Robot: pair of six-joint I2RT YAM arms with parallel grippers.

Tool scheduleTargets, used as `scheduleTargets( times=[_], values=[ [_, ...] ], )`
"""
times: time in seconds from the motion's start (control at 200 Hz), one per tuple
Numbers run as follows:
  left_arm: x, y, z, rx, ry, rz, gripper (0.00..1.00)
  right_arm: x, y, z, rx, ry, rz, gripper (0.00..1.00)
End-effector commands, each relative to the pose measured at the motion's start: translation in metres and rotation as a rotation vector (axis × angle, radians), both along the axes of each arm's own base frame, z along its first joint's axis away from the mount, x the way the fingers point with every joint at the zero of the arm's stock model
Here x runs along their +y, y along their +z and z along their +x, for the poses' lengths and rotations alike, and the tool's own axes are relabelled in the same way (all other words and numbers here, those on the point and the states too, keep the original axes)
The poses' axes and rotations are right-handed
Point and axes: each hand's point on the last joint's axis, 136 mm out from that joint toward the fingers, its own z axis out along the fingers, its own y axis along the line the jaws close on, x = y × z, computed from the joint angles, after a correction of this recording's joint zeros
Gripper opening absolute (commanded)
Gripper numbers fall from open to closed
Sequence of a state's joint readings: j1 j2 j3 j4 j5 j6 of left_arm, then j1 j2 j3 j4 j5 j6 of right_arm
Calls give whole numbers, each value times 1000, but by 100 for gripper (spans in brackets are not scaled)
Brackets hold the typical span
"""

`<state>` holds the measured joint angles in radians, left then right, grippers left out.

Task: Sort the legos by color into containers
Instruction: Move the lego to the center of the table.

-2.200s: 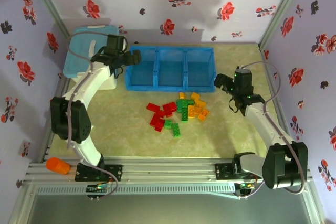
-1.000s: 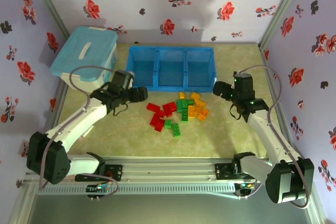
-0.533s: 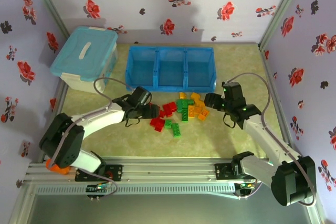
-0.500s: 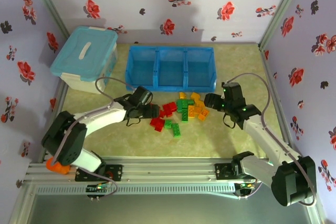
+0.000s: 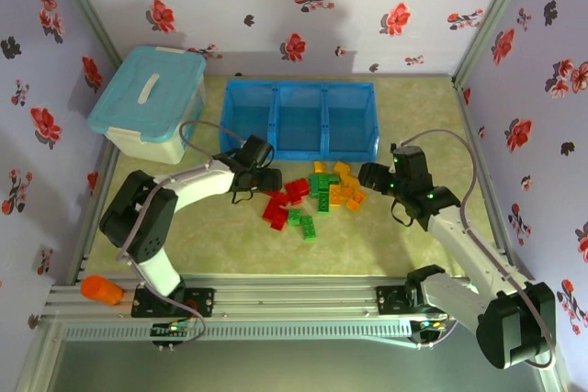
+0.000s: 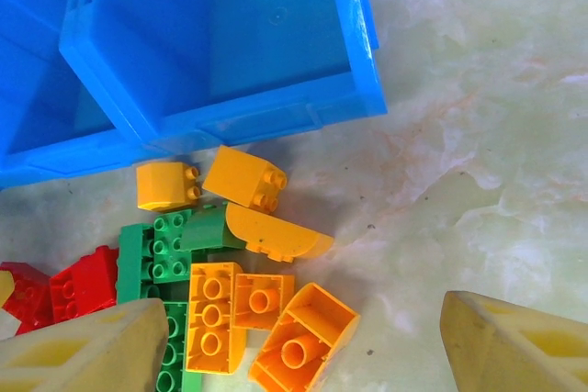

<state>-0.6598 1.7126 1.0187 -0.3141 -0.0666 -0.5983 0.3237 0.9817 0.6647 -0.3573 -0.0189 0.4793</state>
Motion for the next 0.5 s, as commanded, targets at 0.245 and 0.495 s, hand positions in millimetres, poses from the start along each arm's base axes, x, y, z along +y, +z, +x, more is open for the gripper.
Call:
scheduleTargets(
  times=[0.245,0.495],
  values=[
    [48,-12,-6,33,106,11,64,1,3,5,-30,-22,22,78],
    [97,0,-8,12,239,-30,60,10,2,8,-24,-6,41,76]
  ],
)
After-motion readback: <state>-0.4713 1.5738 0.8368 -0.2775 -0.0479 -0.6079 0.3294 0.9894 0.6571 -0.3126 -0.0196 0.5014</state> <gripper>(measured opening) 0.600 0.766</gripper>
